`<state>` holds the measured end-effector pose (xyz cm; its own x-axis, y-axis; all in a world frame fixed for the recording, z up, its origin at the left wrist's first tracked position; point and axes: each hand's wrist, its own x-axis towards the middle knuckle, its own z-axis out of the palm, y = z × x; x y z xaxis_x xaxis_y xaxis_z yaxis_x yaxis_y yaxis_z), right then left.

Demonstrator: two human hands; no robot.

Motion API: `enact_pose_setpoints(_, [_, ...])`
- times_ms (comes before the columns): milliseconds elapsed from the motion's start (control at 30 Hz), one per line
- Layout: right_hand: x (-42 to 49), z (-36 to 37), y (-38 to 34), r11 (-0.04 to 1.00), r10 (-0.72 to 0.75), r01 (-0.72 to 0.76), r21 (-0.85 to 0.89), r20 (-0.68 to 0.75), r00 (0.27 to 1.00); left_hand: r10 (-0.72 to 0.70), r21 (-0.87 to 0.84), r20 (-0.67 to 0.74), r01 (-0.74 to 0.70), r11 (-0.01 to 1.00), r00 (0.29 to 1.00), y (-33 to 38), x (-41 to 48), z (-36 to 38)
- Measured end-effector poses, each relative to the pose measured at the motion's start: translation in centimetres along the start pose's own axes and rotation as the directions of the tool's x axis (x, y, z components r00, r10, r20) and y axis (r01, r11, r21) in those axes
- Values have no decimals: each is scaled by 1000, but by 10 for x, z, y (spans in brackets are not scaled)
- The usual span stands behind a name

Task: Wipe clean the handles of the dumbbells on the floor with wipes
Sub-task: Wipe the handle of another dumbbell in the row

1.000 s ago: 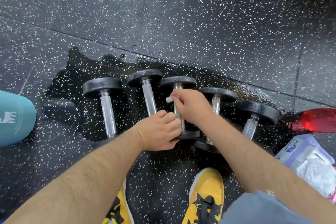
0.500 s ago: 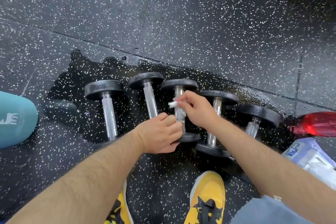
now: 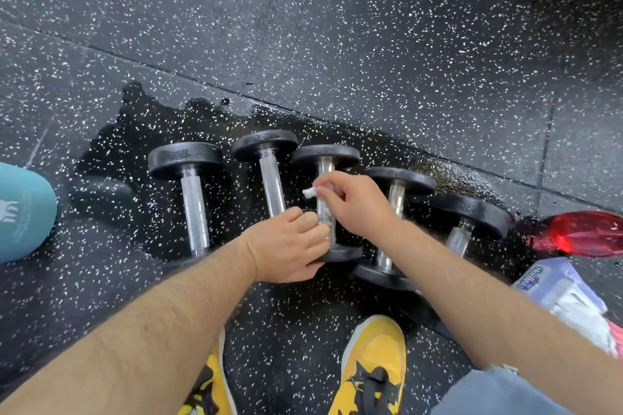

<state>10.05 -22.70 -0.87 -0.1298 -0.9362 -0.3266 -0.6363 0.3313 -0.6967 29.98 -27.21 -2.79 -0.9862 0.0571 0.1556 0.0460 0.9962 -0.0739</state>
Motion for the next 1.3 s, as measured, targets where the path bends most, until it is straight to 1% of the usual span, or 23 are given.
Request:
enact_pose_setpoints(100, [-13,8,-5,989,-47,59,-139,94,994,-2,-6,-7,2,1000,1000,1,0,2])
enact_pose_setpoints(167, [-12,4,-5,981,-55,73,-177,108,993,-6,7,-18,7,1000,1000,0,2,1])
enact_pose_setpoints(300, [-6,3,-4,997,-28,27,-74,-16,999,0,10,-18,0,1000,1000,0,3,-2])
enact_pose_setpoints(367, [-19,11,-1,1000,24,-24,4,-15,1000,1,4,-20,-1,1000,1000,0,3,-2])
enact_pose_setpoints(433, [-31,16,2,992,93,-94,81,15,996,-3,0,-13,3,1000,1000,1,3,-2])
enact_pose_setpoints(500, [-30,13,2,988,117,-119,102,23,993,-7,4,-4,7,1000,1000,2,5,-2])
enact_pose_setpoints(567, [-16,7,-2,984,138,-135,112,-15,990,-13,-3,-2,13,1000,1000,0,5,-3])
enact_pose_setpoints(700, [-3,6,-2,946,226,-194,259,-101,969,-5,-19,11,5,1000,1000,2,4,-3])
enact_pose_setpoints(833, [-11,11,2,919,272,-224,326,-110,956,-16,-18,11,17,1000,1000,1,4,-3])
enact_pose_setpoints(1000, [-19,20,4,895,296,-246,373,-83,952,-11,-44,10,12,999,1000,1,3,-2])
enact_pose_setpoints(1133, [-9,16,6,866,357,-297,401,-82,931,-15,-48,31,16,999,999,0,4,-3])
enact_pose_setpoints(1300, [-29,22,7,893,330,-306,329,-18,944,-17,-55,5,17,998,1000,0,3,-3])
